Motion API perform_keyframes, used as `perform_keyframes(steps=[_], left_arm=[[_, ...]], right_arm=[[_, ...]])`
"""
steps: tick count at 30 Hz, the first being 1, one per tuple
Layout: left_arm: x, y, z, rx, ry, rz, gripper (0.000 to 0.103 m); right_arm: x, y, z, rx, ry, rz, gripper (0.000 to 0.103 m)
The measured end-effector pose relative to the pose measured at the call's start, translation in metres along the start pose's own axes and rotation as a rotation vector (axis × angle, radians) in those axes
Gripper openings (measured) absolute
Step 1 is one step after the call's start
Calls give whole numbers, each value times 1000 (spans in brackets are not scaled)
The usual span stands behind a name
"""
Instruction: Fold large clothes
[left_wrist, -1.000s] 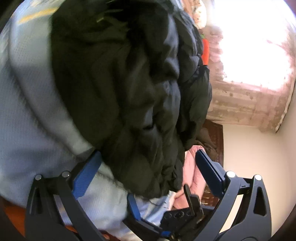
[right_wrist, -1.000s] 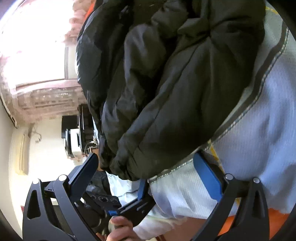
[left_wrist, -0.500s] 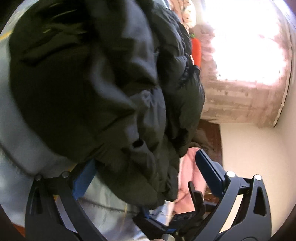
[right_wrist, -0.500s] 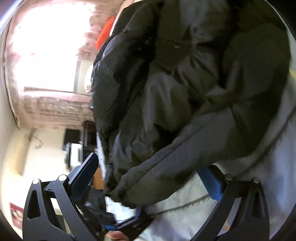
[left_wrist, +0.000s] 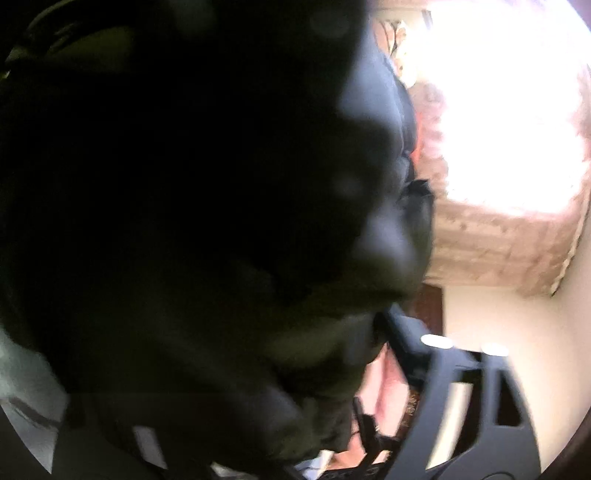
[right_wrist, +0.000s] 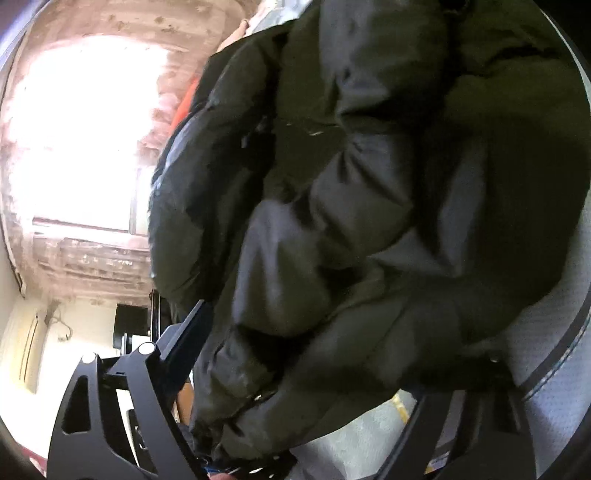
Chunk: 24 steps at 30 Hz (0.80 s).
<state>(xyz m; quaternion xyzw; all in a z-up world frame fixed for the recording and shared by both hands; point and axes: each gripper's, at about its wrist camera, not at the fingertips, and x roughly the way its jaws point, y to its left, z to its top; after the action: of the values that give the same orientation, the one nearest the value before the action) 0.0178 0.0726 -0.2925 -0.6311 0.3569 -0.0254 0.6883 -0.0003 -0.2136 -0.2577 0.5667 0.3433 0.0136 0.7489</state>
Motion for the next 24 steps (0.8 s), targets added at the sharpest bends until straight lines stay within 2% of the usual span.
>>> perform_keyframes(steps=[1, 4, 5, 7, 9, 11, 14, 17, 21, 24], left_arm=[[0, 2, 0, 6, 0, 9, 52], [-4, 4, 1, 5, 6, -16, 33], [-8, -1, 3, 10, 13, -44, 30], [-14, -16, 3, 45, 14, -79, 25], [-19, -42, -2, 151, -1, -65, 25], [-22, -66, -7, 224, -38, -3, 25], [-24, -108, -7, 207, -91, -65, 25], [-19, -148, 1, 218, -126, -93, 25], [-3, -191, 17, 218, -118, -78, 25], [16, -223, 36, 238, -111, -45, 25]], right_arm=[[2, -2, 4, -17, 10, 9, 68], [1, -5, 10, -38, 38, 62, 41], [0, -5, 14, -44, 48, 86, 34], [-4, 3, 18, -81, 55, 103, 29], [-9, 17, 22, -140, 26, 106, 27], [-10, 33, 23, -171, -7, 108, 26], [-14, 67, 34, -220, -98, 141, 26], [-9, 111, 49, -318, -163, 142, 26], [15, 144, 84, -284, -161, 180, 26], [35, 165, 113, -304, -148, 170, 26]])
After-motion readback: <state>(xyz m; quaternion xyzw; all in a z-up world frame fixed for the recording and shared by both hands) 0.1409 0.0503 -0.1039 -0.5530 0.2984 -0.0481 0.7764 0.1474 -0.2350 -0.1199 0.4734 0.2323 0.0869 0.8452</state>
